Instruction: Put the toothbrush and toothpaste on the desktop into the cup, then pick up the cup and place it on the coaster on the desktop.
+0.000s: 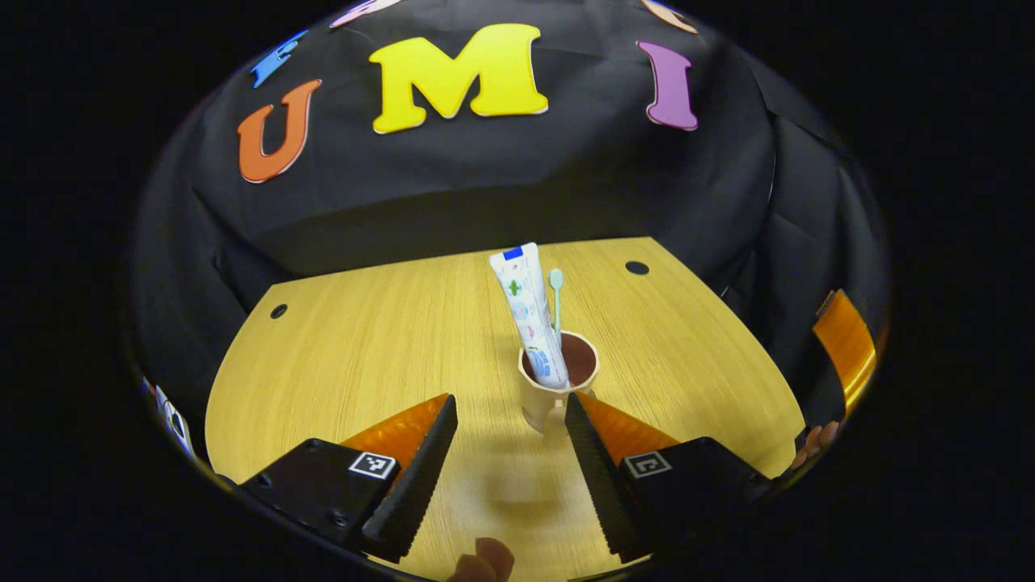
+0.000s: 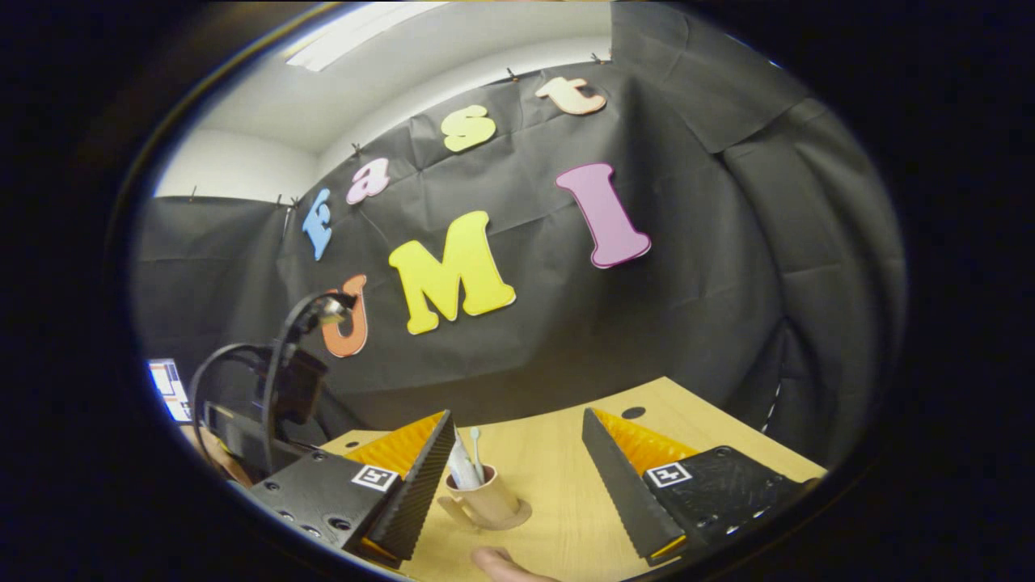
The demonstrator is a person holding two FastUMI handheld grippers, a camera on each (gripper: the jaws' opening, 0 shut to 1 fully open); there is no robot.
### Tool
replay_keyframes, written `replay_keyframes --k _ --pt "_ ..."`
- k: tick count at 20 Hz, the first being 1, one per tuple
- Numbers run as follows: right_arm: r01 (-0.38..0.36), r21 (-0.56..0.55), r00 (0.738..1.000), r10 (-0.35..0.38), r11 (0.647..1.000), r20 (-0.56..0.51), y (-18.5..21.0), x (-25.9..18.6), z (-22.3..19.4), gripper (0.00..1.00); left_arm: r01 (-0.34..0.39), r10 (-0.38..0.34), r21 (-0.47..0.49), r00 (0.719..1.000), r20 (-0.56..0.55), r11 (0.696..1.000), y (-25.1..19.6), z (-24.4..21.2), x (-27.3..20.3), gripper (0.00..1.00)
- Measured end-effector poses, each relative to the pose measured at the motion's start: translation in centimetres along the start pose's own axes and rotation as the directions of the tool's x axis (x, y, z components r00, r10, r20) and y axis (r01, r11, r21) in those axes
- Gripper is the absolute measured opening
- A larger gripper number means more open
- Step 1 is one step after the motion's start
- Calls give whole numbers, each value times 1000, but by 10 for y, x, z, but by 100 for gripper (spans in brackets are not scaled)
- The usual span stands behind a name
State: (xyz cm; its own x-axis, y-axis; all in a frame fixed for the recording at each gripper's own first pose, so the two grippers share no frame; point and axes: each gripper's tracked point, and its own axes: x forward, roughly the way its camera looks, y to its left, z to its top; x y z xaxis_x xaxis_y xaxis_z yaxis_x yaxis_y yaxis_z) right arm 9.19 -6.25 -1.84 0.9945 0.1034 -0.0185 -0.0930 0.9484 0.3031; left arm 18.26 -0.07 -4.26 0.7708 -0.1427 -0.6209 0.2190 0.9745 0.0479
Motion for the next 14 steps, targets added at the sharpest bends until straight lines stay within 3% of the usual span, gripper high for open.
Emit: replay_keyframes --k 1,3,5,8,12,14 --pt "5 -13 1000 -5 1000 -3 1 1 -2 95 -5 5 3 999 47 1000 4 4 -8 87" --pt "1 -32 1000 -2 999 -24 7 3 -11 95 -6 6 -1 992 123 1000 11 2 -23 100" --pt "-9 -48 999 7 999 -40 14 3 -17 99 1 4 -25 983 183 1000 16 0 -40 100" --pt "-20 -68 999 17 998 -52 27 1 -24 95 11 12 -82 962 273 997 32 -2 -66 99" --pt "-17 -126 998 9 992 -62 44 -7 -30 95 -2 52 -118 907 419 993 64 4 -99 100" --pt "-31 -148 998 21 988 -65 58 -13 -34 95 -7 61 -129 902 426 992 74 -5 -104 99"
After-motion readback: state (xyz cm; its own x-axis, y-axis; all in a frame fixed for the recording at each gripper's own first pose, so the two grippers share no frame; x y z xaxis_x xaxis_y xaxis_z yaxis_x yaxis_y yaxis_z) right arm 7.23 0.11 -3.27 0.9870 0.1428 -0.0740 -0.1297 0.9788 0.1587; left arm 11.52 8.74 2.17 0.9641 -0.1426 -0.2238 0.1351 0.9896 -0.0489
